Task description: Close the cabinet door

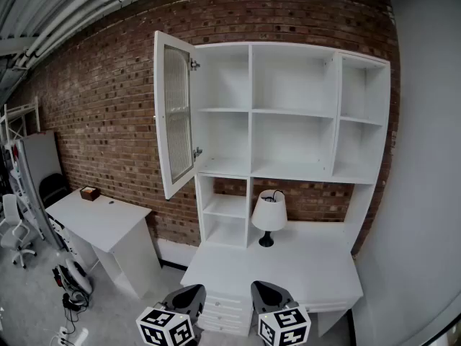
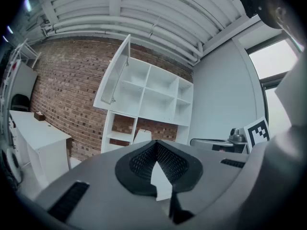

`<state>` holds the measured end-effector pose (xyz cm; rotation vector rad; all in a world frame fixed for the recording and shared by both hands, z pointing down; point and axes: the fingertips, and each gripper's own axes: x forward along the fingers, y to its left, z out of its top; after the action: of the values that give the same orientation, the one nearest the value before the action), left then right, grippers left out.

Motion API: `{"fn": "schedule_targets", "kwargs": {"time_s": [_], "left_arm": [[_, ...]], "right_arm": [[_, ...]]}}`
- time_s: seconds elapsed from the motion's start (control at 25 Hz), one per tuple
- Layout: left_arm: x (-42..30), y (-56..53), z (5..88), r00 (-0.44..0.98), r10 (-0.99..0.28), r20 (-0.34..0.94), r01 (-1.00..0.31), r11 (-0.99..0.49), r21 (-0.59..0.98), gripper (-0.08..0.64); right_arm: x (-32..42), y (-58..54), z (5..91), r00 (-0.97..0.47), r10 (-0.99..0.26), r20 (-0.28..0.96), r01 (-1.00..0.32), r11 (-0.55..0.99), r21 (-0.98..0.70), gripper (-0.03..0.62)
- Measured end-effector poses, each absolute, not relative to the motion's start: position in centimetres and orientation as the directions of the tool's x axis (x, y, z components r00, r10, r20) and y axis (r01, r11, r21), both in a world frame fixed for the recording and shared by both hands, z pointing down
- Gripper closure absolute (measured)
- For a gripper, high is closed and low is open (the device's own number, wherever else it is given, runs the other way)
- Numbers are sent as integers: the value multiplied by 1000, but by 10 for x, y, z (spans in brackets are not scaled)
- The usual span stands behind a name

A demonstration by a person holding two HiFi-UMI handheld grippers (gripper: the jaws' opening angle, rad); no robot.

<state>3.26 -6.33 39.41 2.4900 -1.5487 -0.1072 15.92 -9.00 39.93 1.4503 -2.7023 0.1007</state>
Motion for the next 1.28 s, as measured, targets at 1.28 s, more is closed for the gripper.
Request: {"fn": "schedule_targets", "kwargs": {"time_s": [1.28], "left_arm": [[37, -68, 399, 450, -893, 24, -877, -436, 200, 552]], "right_arm": [[169, -94, 403, -567, -821, 71, -824, 565, -43, 566]]}}
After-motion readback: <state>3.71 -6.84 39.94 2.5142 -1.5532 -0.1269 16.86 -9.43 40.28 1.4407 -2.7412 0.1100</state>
